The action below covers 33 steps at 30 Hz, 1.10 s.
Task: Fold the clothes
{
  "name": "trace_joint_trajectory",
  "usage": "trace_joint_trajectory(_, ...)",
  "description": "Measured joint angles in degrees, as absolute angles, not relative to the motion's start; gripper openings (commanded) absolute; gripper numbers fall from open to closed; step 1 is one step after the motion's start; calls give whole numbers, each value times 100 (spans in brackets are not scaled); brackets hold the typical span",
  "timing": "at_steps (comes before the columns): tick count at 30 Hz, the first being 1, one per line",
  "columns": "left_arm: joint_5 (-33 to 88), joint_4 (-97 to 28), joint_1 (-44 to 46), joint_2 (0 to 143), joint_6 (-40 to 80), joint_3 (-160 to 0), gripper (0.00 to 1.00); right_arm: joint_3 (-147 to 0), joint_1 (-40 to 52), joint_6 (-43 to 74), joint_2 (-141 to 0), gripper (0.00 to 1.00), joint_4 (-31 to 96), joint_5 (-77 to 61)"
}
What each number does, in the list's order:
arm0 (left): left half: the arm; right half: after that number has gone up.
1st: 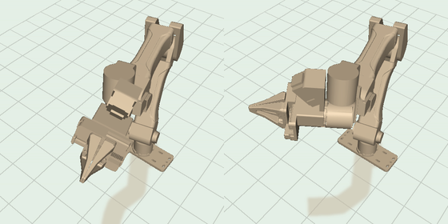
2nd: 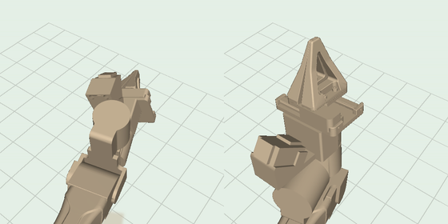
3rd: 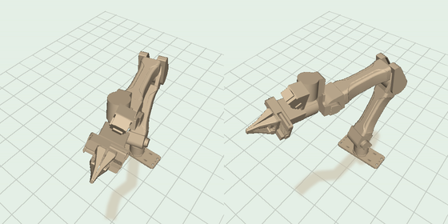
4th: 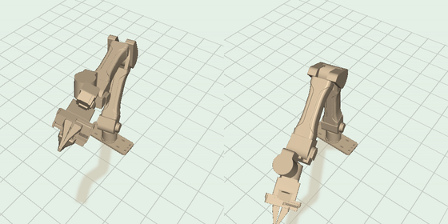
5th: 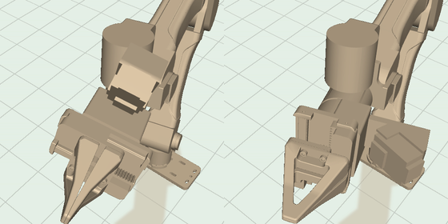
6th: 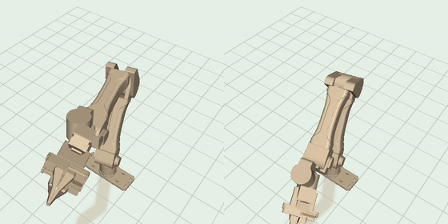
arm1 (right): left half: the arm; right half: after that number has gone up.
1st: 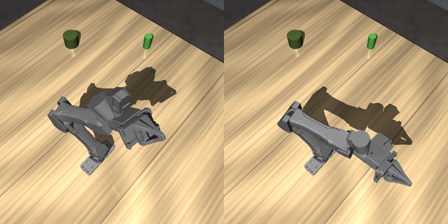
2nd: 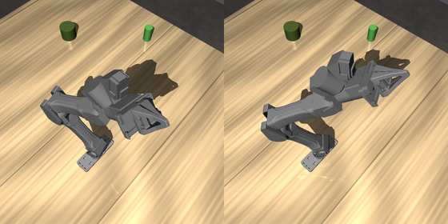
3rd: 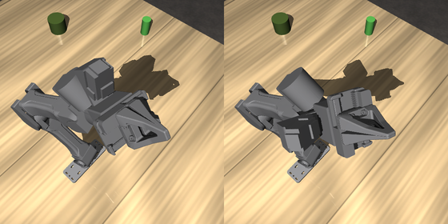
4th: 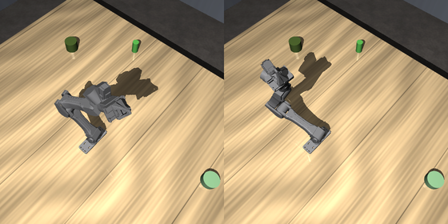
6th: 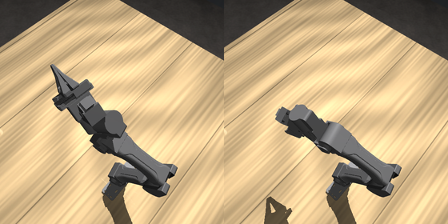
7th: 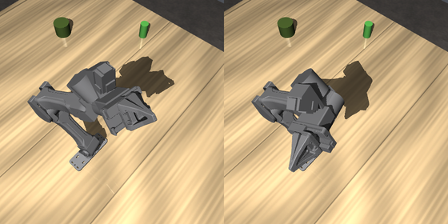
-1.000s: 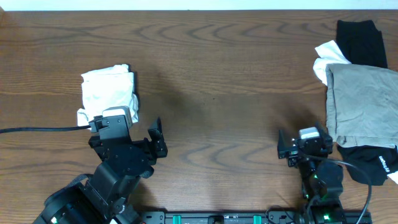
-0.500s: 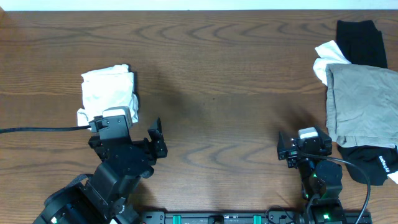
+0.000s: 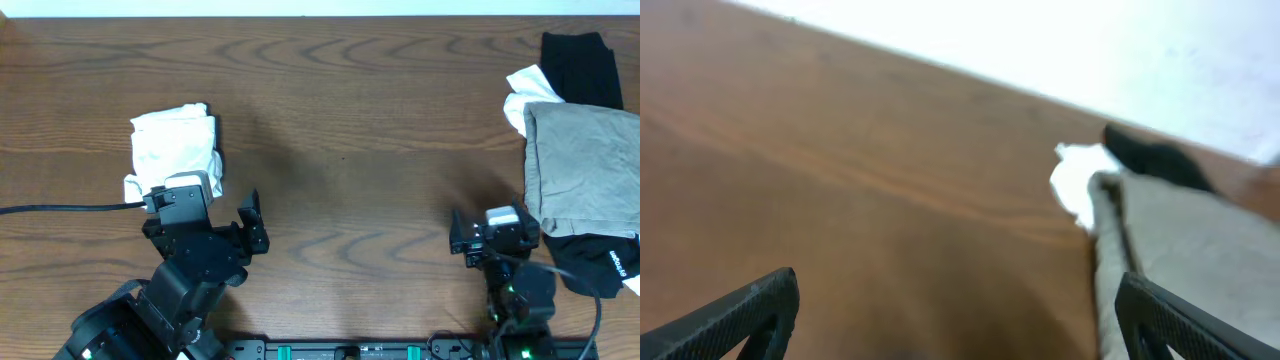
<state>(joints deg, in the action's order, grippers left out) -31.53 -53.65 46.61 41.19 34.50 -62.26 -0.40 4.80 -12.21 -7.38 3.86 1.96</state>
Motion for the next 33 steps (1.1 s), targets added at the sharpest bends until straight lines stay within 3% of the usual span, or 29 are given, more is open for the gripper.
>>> trace_joint_trajectory(6,-3153,-5380,4661,4119,3450,-6226,98,-40,287,-1223,-86,99,364,213)
trace_joint_trajectory(33,-3153,-5791,4661,4119,3450,-6226,98,-40,274,-1223,-71,99,381,213)
